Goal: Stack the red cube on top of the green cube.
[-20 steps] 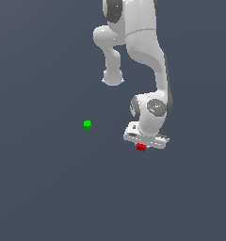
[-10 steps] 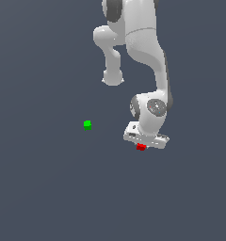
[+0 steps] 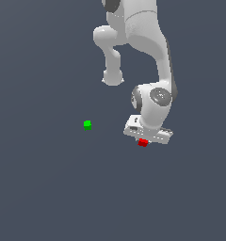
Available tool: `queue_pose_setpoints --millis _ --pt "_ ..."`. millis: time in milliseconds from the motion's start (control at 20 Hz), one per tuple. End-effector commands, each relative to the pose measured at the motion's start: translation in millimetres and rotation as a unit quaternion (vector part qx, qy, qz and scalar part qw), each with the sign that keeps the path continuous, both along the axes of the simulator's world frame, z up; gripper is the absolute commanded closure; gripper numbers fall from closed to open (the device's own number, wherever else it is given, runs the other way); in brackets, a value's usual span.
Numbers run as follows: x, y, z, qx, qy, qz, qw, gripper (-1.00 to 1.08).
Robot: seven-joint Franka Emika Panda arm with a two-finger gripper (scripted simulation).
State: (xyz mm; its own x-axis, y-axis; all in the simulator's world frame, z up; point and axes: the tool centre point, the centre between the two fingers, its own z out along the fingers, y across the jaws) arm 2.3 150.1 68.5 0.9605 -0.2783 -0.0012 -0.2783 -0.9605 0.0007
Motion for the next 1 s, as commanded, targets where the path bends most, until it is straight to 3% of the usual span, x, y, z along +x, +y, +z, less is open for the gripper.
queue_pose_setpoints --millis 0,400,950 --pt "0 0 19 0.0 -0.001 0.0 1.0 1.08" --pt "1 0 50 0.0 -0.001 0.0 1.0 1.08" --pt "-5 -14 47 0.0 -0.001 0.0 1.0 1.08"
